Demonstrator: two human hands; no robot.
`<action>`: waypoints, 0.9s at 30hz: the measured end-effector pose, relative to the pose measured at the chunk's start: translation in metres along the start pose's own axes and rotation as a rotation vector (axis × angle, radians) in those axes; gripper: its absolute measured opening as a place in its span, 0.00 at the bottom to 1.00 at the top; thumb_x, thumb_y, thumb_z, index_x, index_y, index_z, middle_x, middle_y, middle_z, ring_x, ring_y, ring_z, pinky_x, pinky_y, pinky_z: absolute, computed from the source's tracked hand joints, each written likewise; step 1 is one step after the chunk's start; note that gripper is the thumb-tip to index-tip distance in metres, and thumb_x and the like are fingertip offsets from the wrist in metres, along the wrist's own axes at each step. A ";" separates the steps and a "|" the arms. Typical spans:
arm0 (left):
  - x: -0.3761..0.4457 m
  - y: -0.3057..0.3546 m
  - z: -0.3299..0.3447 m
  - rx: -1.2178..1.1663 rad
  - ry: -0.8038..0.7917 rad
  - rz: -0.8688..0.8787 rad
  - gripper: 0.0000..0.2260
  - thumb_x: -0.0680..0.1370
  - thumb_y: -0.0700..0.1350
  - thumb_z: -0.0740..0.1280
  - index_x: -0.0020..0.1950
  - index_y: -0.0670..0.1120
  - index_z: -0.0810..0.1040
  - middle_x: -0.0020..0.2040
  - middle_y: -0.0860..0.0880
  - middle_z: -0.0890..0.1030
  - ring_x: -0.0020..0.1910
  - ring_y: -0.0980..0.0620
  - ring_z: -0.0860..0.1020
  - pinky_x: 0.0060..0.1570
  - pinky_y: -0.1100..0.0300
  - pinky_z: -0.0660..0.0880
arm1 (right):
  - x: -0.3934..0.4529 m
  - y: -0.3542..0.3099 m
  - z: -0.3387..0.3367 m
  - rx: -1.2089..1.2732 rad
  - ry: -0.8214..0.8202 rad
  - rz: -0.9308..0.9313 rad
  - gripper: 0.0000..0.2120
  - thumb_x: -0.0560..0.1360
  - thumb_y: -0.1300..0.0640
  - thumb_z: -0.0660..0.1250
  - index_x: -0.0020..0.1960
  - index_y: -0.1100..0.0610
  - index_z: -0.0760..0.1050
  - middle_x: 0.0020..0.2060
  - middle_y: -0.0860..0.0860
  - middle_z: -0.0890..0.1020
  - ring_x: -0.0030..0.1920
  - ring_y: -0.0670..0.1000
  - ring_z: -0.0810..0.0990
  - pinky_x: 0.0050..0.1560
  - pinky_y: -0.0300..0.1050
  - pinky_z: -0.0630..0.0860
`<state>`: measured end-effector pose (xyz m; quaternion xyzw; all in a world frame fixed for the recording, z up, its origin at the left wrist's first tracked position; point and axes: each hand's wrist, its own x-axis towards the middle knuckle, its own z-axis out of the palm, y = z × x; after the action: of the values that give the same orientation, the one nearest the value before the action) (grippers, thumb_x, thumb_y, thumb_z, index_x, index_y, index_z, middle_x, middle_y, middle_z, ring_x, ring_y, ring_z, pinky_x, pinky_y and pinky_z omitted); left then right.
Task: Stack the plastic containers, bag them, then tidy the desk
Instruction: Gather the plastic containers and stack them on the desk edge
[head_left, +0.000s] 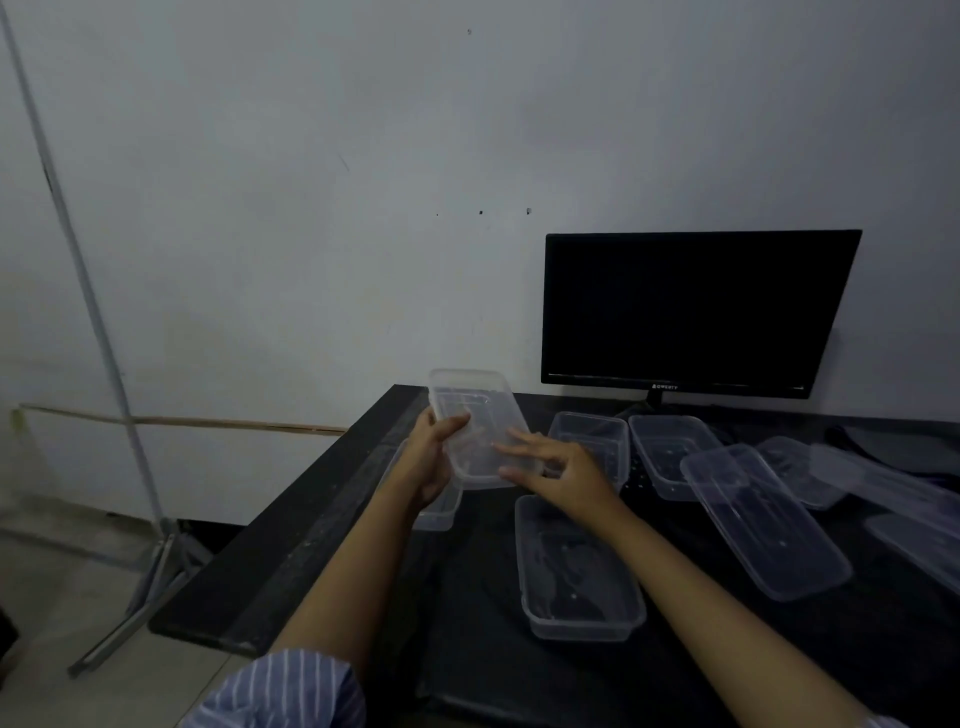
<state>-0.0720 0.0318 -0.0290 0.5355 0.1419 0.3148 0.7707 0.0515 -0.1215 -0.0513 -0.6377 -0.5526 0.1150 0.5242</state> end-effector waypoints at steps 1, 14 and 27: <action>-0.001 0.000 0.001 -0.005 0.002 -0.014 0.22 0.78 0.37 0.64 0.71 0.38 0.65 0.65 0.34 0.74 0.60 0.36 0.77 0.49 0.46 0.80 | -0.001 -0.003 0.000 0.057 0.105 0.008 0.12 0.73 0.50 0.72 0.56 0.47 0.82 0.61 0.46 0.80 0.65 0.44 0.75 0.66 0.45 0.71; -0.007 -0.001 0.019 0.170 -0.039 -0.059 0.18 0.80 0.46 0.63 0.68 0.41 0.71 0.61 0.38 0.79 0.59 0.38 0.78 0.58 0.43 0.76 | 0.040 -0.011 0.014 0.214 0.311 0.637 0.44 0.75 0.29 0.40 0.49 0.62 0.81 0.39 0.58 0.85 0.41 0.58 0.84 0.47 0.53 0.82; -0.017 -0.019 0.035 0.659 0.312 0.068 0.35 0.73 0.73 0.45 0.41 0.48 0.80 0.40 0.43 0.82 0.43 0.46 0.81 0.52 0.48 0.78 | 0.033 -0.002 0.027 -0.012 0.447 0.444 0.32 0.81 0.39 0.43 0.38 0.58 0.76 0.30 0.56 0.81 0.30 0.52 0.81 0.37 0.46 0.81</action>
<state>-0.0596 -0.0092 -0.0351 0.7050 0.3338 0.3557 0.5148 0.0427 -0.0798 -0.0473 -0.7553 -0.2714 0.0804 0.5912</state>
